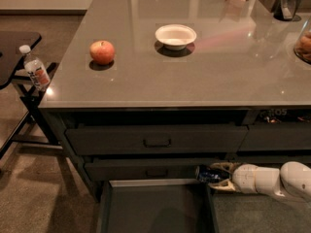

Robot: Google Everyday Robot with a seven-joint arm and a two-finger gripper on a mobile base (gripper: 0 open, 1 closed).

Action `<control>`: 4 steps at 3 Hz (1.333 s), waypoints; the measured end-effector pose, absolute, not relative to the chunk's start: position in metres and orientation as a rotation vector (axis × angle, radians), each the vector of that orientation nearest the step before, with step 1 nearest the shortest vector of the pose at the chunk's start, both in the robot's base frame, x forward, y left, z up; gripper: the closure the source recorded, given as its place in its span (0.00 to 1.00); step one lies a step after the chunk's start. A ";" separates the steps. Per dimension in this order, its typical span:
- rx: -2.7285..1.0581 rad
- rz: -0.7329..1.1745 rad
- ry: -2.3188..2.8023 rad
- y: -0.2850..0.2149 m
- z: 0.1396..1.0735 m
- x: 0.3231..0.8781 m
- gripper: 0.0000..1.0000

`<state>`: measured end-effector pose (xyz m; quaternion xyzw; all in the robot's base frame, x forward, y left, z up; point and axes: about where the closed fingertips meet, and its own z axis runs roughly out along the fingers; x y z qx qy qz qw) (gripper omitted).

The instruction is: Pick pepsi can from bottom drawer and place on counter

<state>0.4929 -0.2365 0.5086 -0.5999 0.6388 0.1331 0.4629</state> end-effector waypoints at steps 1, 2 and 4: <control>-1.475 0.327 1.570 -0.236 0.509 0.493 1.00; -1.483 0.320 1.556 -0.240 0.521 0.481 1.00; -1.590 0.084 1.304 -0.250 0.675 0.429 1.00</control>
Offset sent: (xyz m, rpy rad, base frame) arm -0.0319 -0.0137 0.0353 -0.0127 -0.0366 0.0138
